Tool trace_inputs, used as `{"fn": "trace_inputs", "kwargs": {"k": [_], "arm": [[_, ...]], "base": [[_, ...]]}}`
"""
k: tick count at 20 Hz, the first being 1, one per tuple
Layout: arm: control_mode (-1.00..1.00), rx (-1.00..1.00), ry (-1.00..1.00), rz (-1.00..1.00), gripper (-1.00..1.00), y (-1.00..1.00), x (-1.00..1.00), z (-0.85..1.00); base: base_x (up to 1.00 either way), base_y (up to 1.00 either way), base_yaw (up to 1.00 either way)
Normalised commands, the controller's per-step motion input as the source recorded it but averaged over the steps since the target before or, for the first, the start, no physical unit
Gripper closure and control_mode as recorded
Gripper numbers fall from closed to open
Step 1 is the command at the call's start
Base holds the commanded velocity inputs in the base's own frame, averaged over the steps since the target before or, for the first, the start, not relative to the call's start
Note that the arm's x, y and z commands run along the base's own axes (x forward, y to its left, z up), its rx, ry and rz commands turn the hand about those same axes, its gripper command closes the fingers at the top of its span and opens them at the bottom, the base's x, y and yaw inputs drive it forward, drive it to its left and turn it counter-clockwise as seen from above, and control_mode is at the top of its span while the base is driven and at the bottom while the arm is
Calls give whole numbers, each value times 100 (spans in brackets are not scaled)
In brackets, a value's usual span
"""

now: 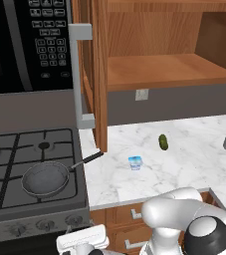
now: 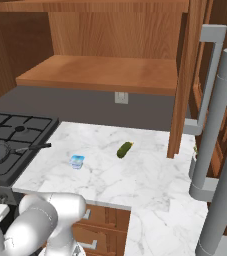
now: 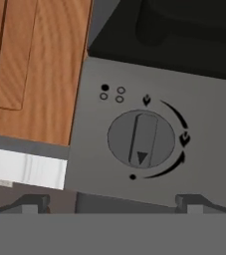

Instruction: Pick the pan from the cabinet and place it on the stove. Then turn on the stove burner for the pan.

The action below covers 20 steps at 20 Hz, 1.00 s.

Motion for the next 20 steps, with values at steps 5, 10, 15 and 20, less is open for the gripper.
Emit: {"fn": "trace_inputs", "kwargs": {"k": [5,10,15,20], "arm": [[-100,0,3,0,-100,3,9,-11],[-100,0,3,0,-100,5,10,-6],[-100,0,4,0,-100,6,9,-10],[-100,0,4,0,-100,7,7,-11]], "base": [[0,0,0],[0,0,0],[0,0,0],[0,0,0]]}}
